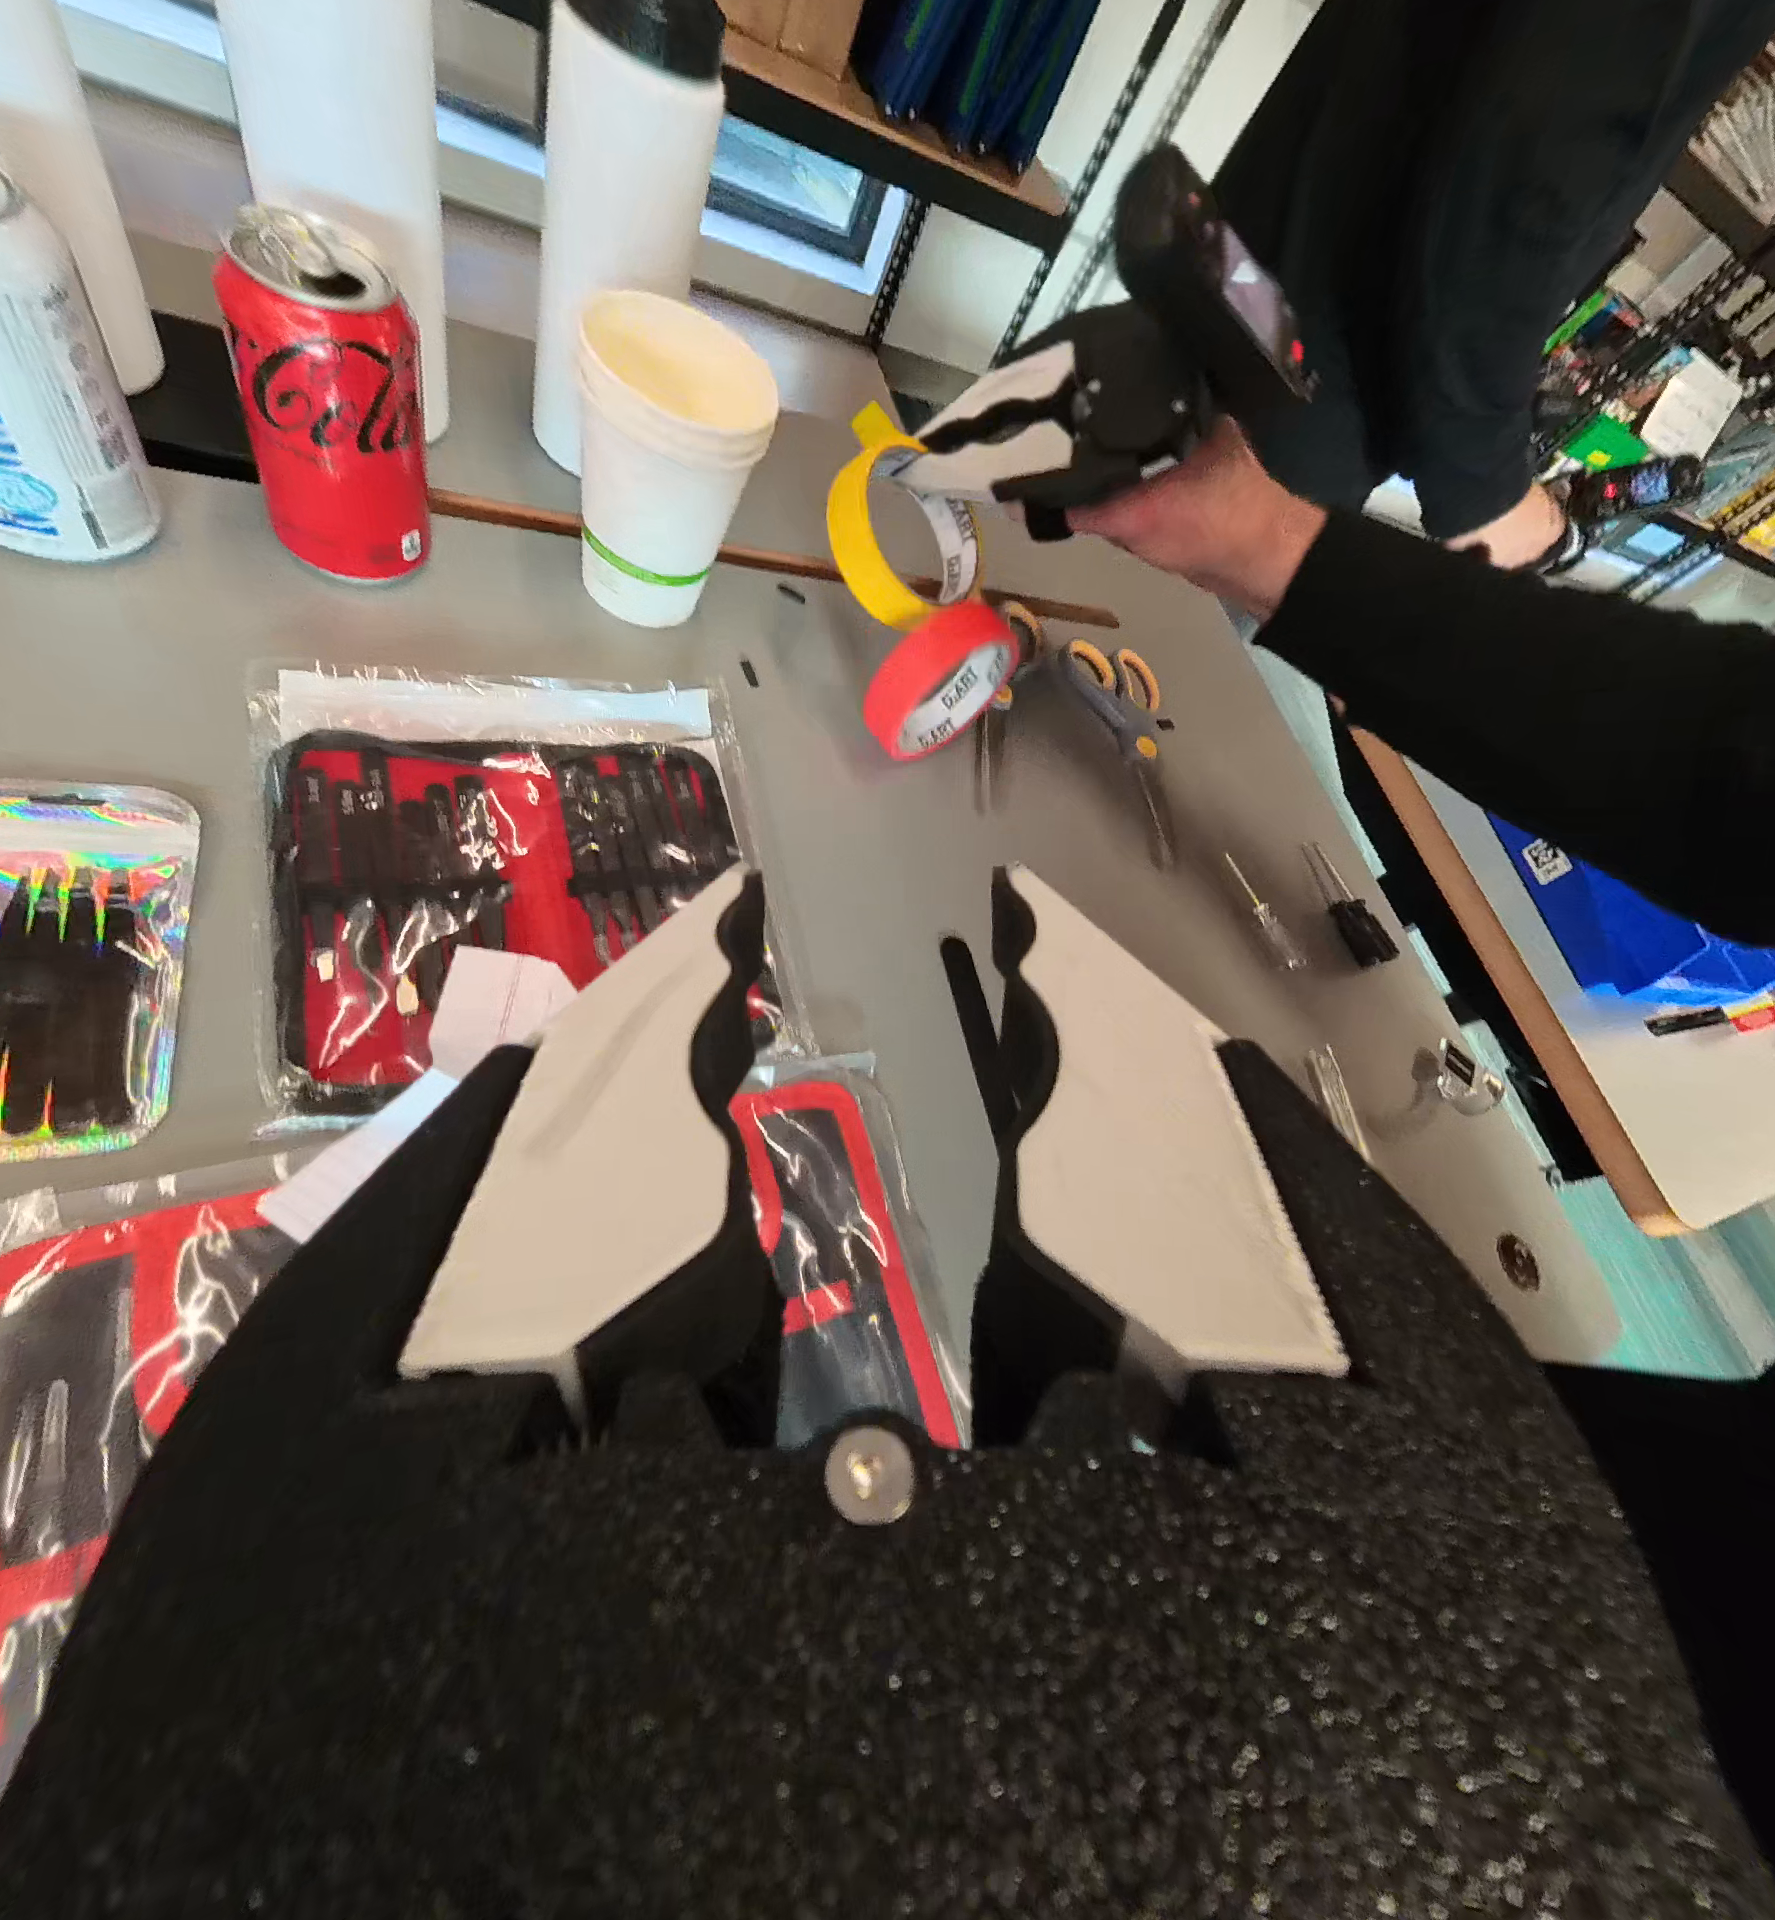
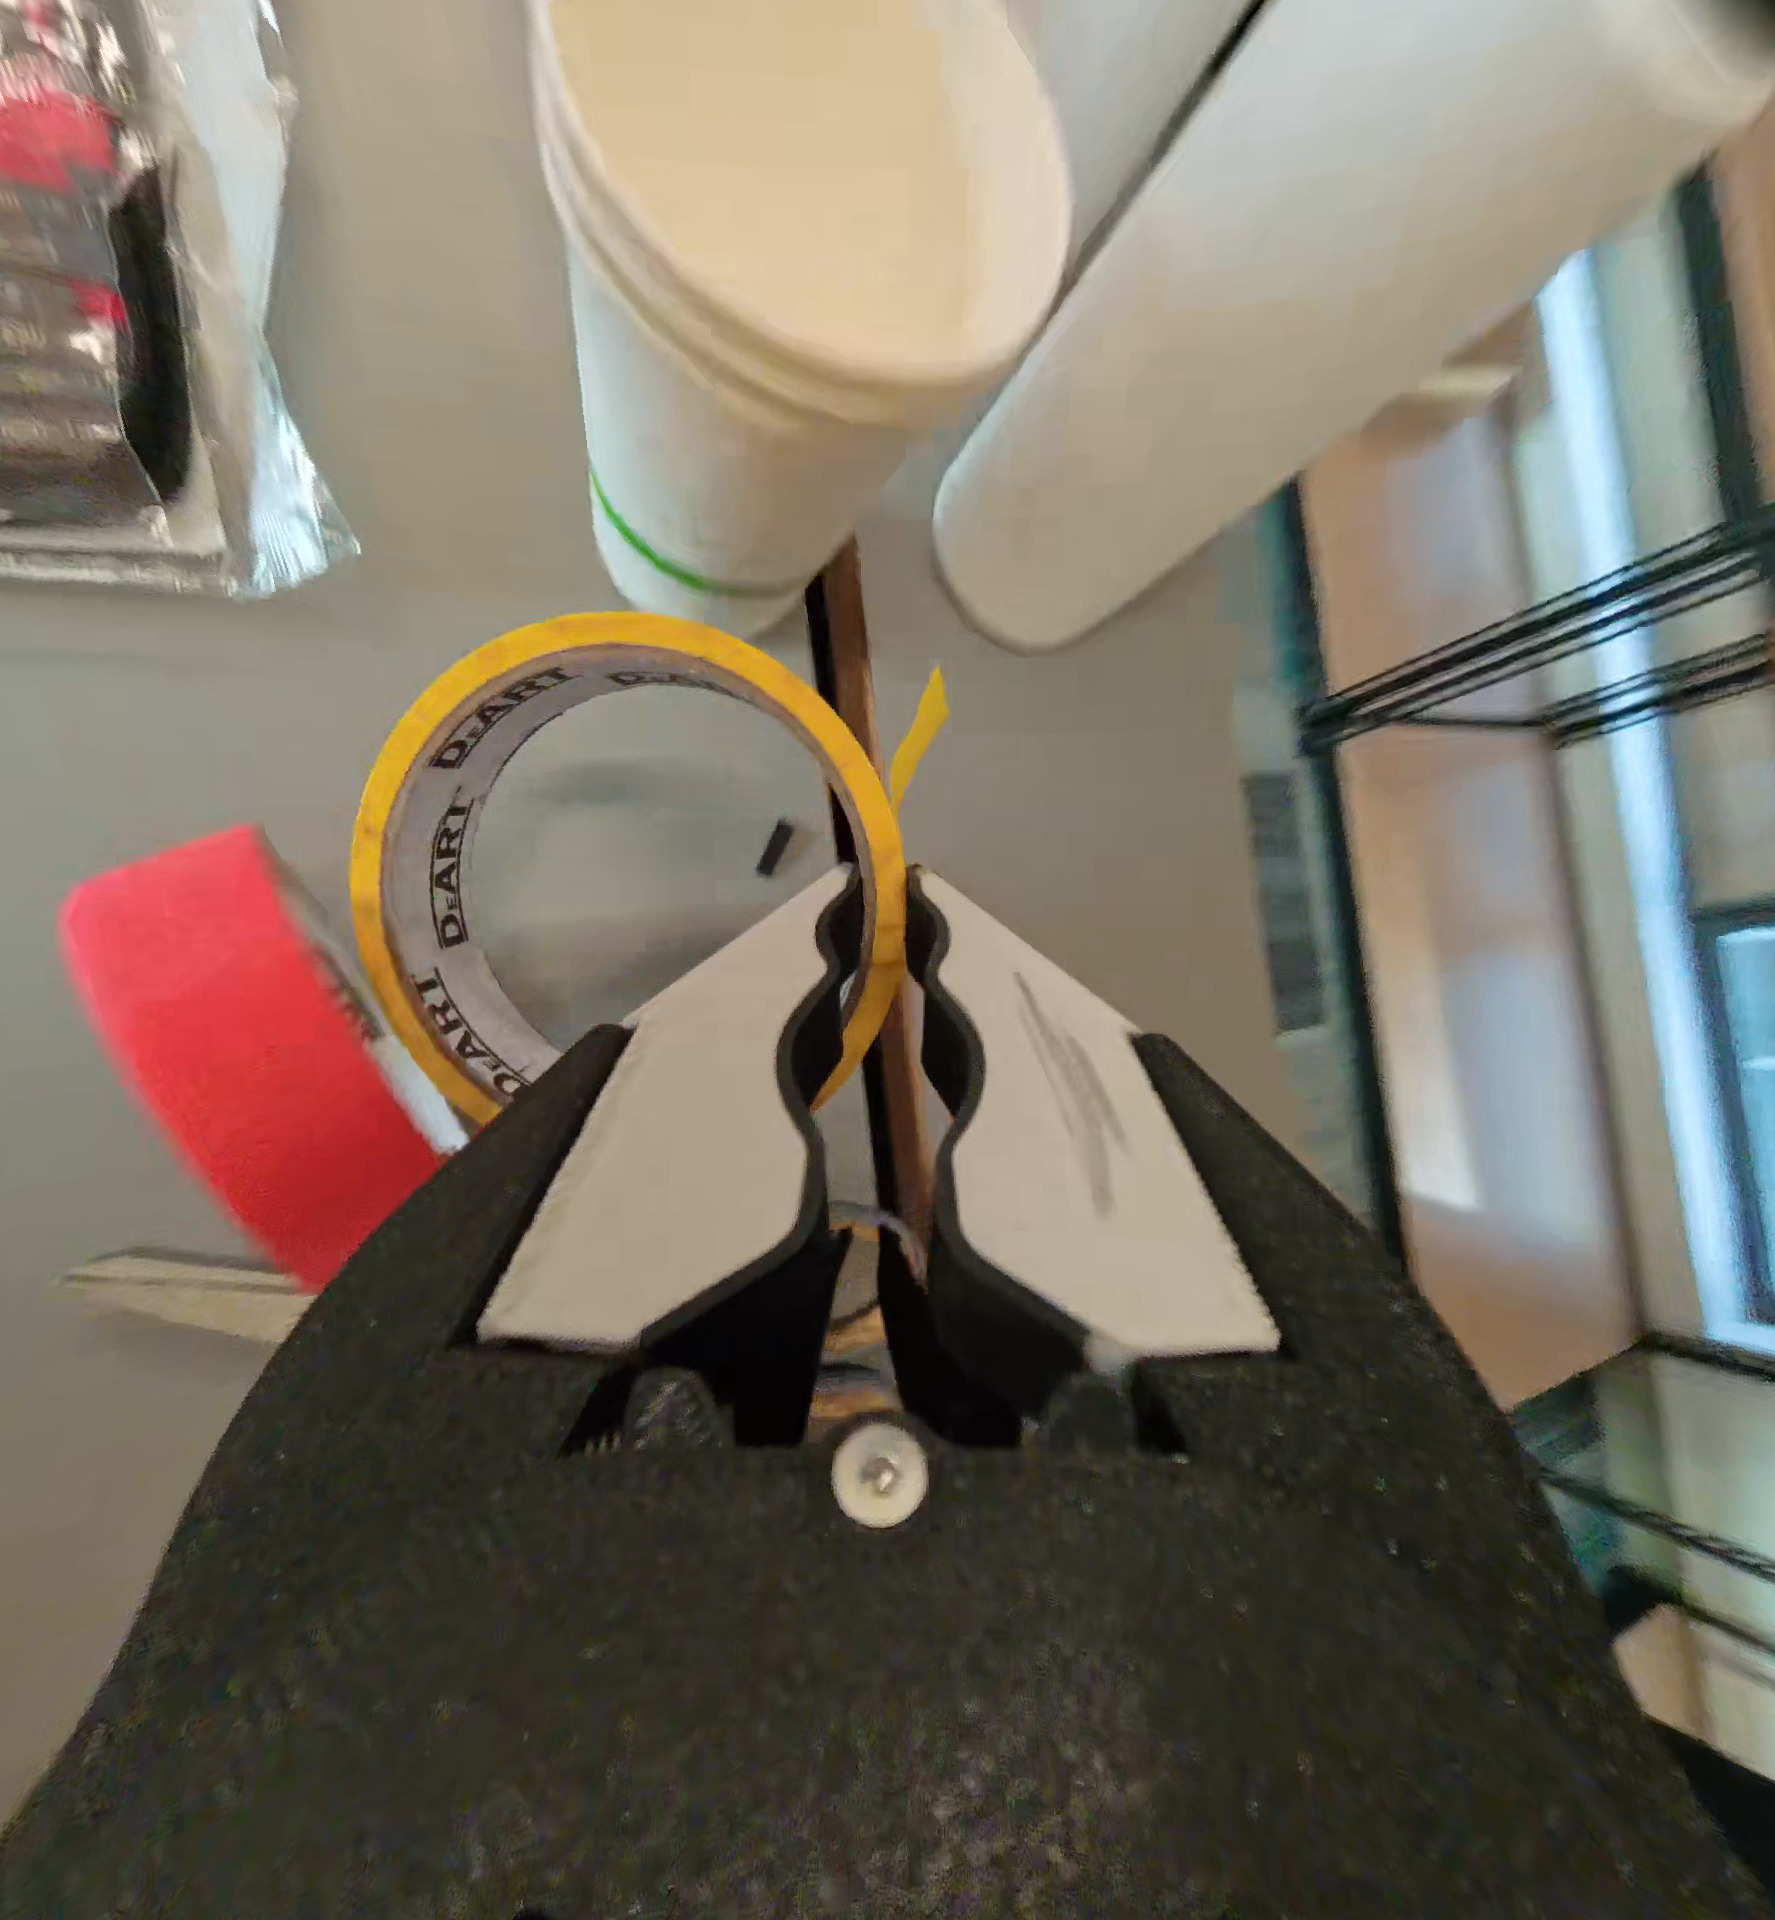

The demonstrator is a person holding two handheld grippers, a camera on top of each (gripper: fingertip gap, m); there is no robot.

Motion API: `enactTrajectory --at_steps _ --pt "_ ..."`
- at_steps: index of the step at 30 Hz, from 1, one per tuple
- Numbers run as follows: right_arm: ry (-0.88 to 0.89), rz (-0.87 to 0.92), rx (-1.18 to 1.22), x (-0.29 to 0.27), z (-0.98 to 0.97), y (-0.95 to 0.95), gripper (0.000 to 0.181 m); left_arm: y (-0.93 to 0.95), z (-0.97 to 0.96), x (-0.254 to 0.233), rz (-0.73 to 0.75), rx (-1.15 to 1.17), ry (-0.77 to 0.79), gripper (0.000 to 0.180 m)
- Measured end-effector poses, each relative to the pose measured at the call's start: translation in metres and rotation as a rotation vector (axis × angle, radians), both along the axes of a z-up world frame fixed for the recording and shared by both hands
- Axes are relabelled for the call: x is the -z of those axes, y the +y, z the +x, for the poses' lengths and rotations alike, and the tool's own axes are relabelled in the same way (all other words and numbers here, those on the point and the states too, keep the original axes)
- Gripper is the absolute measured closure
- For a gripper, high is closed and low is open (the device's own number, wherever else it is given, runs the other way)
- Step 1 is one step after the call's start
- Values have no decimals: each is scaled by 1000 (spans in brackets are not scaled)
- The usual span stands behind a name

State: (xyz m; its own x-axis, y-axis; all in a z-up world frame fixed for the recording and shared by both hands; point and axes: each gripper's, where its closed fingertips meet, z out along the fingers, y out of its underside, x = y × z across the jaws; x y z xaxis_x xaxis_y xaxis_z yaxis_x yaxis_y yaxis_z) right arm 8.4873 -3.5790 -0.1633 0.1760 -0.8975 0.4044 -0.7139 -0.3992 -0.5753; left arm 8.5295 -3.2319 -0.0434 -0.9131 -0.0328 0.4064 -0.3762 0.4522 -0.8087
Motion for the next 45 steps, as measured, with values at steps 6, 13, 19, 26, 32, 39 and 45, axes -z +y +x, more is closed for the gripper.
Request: enactTrajectory --at_steps 6,13,19,26,32,39,45 --pt "-216 -252 -131 -93 17 60 176 -56 -4 -24 -84 35 -99 138" --pt "-322 -389 -319 -196 36 201 176 -99 -5 -67 -85 -77 -564 136" --pt "-406 -341 -407 -237 48 283 172 -47 22 -92 -76 -260 -716 162" --pt "-356 533 -672 -277 36 368 131 21 35 -140 -289 -281 -742 173" --pt "-82 1354 -949 -308 7 441 156 61 26 -171 -432 -276 -730 173" --pt "-97 1164 -916 -268 4 473 177 108 12 -136 -318 -208 -494 139" --pt "-42 712 -965 -224 3 477 177 135 2 -155 -388 -206 -293 132"
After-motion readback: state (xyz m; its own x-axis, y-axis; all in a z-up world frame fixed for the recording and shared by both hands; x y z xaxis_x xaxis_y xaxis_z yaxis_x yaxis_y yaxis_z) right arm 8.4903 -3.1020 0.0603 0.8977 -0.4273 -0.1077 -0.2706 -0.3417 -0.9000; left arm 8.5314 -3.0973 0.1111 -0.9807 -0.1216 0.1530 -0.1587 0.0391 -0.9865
